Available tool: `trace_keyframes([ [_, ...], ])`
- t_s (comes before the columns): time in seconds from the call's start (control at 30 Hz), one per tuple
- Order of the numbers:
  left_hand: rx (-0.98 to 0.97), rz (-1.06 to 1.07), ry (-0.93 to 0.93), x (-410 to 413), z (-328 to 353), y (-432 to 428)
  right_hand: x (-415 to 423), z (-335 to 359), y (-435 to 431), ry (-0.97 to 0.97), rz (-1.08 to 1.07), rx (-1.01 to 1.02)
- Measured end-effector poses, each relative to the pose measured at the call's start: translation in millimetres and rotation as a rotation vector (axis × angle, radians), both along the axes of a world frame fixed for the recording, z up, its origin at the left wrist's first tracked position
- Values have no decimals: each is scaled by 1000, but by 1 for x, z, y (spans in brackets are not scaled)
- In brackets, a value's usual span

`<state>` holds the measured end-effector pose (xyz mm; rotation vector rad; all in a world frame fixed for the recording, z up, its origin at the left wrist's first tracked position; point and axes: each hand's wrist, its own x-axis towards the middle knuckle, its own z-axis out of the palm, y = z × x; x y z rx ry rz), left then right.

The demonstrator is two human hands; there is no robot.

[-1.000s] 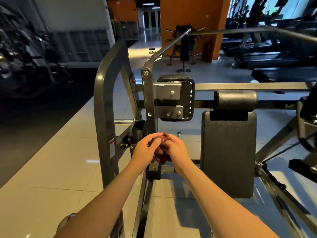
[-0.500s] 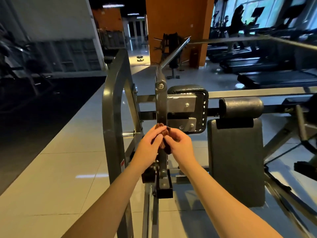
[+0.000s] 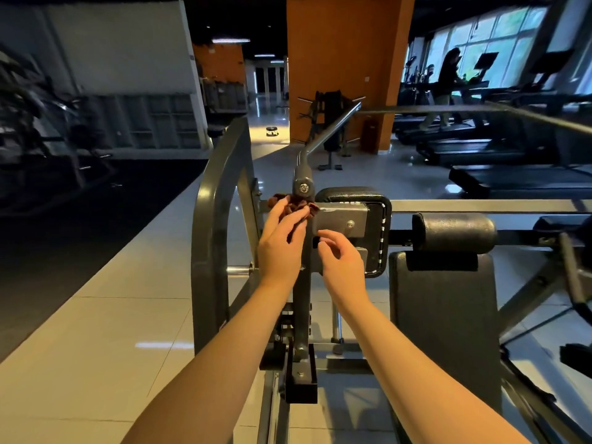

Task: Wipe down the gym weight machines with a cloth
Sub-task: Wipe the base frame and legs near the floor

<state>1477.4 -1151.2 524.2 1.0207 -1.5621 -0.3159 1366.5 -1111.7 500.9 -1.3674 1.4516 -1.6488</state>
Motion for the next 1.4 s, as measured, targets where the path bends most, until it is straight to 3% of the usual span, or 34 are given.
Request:
trace_keyframes([
  [0.1,-1,7,-1,2,-13,-1,-2,-3,-4,-6,50,34],
  [0.3,182,-50,-8,10,-39,11,3,-3,1,-28,72,74],
  [0.47,173,-119,217,7,-3,16,9,2,4,-14,40,38],
  [0.57,108,-43,174,1,4,3,11,6,4,-29,23,4],
  [0.87,249,-131,183,15,-27,14,10,4,5,-2,44,37],
  [1.13,57,-71,154,5,-2,-10,15,5,-1,-17,-3,25],
  [1.4,153,-170,94,20,-22,0,18,3,0,-46,-29,34],
])
